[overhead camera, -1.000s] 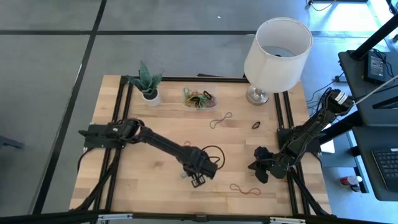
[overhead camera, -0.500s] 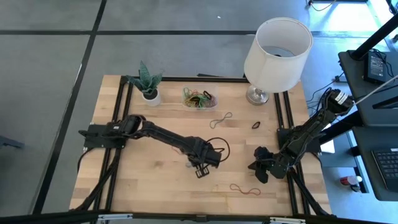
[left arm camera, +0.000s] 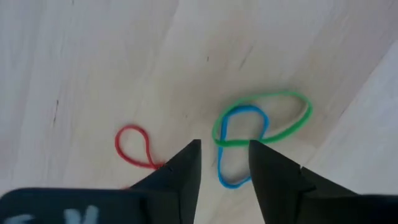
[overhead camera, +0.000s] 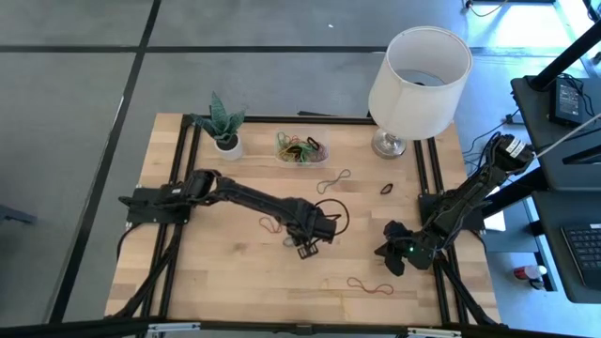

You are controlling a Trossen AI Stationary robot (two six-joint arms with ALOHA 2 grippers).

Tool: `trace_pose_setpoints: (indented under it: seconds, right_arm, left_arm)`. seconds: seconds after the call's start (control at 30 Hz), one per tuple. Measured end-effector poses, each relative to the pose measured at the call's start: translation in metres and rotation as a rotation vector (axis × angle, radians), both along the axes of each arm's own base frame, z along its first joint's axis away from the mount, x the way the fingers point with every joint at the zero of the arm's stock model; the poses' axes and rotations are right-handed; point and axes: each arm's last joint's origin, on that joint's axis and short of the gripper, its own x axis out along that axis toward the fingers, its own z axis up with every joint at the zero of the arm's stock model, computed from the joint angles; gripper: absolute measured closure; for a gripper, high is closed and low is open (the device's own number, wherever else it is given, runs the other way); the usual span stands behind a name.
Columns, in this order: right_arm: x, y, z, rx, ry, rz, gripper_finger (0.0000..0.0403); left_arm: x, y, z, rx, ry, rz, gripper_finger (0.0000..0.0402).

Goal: Pick and place rubber bands into bin
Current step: Put the blue rubber band into the transparent bin

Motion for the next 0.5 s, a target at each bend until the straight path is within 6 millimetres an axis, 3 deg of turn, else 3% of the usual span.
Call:
trace_pose_setpoints:
  seconds: [0.13,0.37,0.5]
  right_arm:
    - [0.0,0.0,0.0,0.002,0.001,-0.002,0.0398]
    - [0.0,0.0,0.0,0.001,0.001,-0.002,0.0398]
    - [0.0,0.0,-0.001,-0.005,0.006,-0.001,0.0398]
  left_arm:
    - [-0.007,-0.008,-0.006,0.015,0.045,-0.02,0.0269]
    - [-0.027,-0.018,-0.052,-0.059,0.164,0.024,0.028]
    - [-0.03,-0.017,-0.06,-0.101,0.153,0.028,0.0299]
